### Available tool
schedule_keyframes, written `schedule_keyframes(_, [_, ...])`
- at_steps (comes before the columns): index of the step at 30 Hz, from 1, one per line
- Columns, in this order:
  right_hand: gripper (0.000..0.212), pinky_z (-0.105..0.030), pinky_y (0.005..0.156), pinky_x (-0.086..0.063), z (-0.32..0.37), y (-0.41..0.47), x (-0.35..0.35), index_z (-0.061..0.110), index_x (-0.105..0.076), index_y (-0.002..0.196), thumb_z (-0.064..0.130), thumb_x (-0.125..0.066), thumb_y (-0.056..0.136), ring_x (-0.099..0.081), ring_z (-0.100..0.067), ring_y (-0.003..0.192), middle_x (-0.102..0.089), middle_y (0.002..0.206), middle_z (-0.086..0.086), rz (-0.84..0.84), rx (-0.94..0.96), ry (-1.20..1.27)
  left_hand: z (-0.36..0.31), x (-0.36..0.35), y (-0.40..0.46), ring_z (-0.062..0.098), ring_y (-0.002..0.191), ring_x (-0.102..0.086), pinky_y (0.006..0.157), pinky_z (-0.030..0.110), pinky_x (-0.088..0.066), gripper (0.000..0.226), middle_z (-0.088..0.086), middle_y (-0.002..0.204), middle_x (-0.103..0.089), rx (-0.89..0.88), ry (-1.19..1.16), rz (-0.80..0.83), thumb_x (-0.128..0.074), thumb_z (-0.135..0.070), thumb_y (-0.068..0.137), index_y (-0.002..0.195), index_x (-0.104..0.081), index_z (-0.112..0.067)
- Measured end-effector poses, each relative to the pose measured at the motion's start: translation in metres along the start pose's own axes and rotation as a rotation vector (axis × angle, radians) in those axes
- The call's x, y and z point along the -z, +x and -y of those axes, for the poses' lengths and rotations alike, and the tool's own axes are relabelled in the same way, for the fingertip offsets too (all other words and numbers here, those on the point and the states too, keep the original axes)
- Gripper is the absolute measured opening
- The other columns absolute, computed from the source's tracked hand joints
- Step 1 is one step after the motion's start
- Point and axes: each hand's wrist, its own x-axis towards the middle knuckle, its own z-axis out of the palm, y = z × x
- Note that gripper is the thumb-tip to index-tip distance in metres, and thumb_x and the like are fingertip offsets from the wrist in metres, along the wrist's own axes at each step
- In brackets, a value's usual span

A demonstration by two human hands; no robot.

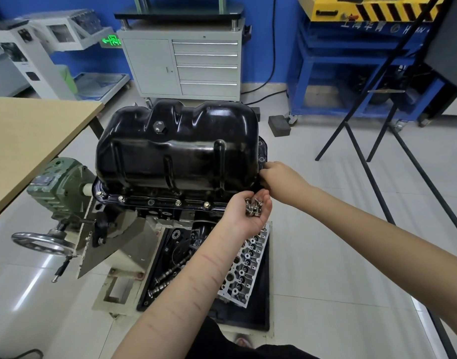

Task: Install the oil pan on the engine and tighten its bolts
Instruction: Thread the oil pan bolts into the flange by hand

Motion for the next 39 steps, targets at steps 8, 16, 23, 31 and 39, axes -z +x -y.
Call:
schedule_keyframes(8, [0.015,-0.034,0.071,-0.04,-0.0006,-0.0014,-0.0008,-0.002,-0.055,0.095,0.009,-0.046,0.091,-0.051,-0.031,0.099,-0.054,0.101,-0.017,-0.017,0.023,-0.022,0.0006,-0.0005,-0.0004,0.016,0.035,-0.057,0.036,0.022,-0.049,0.058,0.01,0.05,-0.061,-0.005,0.013,-0.001,-0.041,-0.013,0.095,0.045,-0.063,0.008])
schedule_keyframes(16, [0.016,-0.037,0.074,-0.042,-0.0007,-0.0028,0.0036,-0.002,-0.056,0.091,0.011,-0.047,0.09,-0.052,-0.033,0.096,-0.054,0.099,-0.018,0.016,0.016,0.028,0.001,-0.001,-0.0024,0.016,0.035,-0.057,0.036,0.021,-0.049,0.036,0.01,0.051,-0.062,-0.013,-0.005,-0.01,-0.041,-0.012,0.095,0.07,-0.06,0.005])
schedule_keyframes(23, [0.023,-0.033,0.07,-0.038,-0.001,-0.0024,0.0035,0.0,-0.055,0.101,0.019,-0.044,0.094,-0.05,-0.029,0.103,-0.054,0.106,-0.016,-0.003,0.02,-0.069,0.002,-0.0017,-0.0021,0.016,0.036,-0.058,0.035,0.021,-0.048,0.035,0.01,0.051,-0.062,-0.018,-0.007,-0.008,-0.042,-0.012,0.095,0.07,-0.059,0.005])
schedule_keyframes(31, [0.012,-0.034,0.068,-0.039,-0.0008,0.0008,0.0025,-0.002,-0.055,0.093,0.006,-0.048,0.089,-0.054,-0.032,0.094,-0.055,0.098,-0.018,0.024,0.022,0.004,0.0016,-0.0013,-0.0016,0.016,0.036,-0.058,0.036,0.022,-0.049,0.033,0.01,0.051,-0.062,-0.02,-0.006,0.001,-0.041,-0.011,0.094,0.072,-0.059,0.005])
schedule_keyframes(39, [0.012,-0.03,0.068,-0.033,-0.0042,0.0009,0.0011,-0.003,-0.056,0.093,-0.001,-0.048,0.084,-0.051,-0.031,0.095,-0.053,0.1,-0.019,0.025,0.072,-0.012,0.0016,-0.0013,-0.0012,0.016,0.036,-0.058,0.037,0.021,-0.05,0.032,0.01,0.051,-0.062,-0.023,-0.008,0.006,-0.041,-0.01,0.094,0.072,-0.06,0.005])
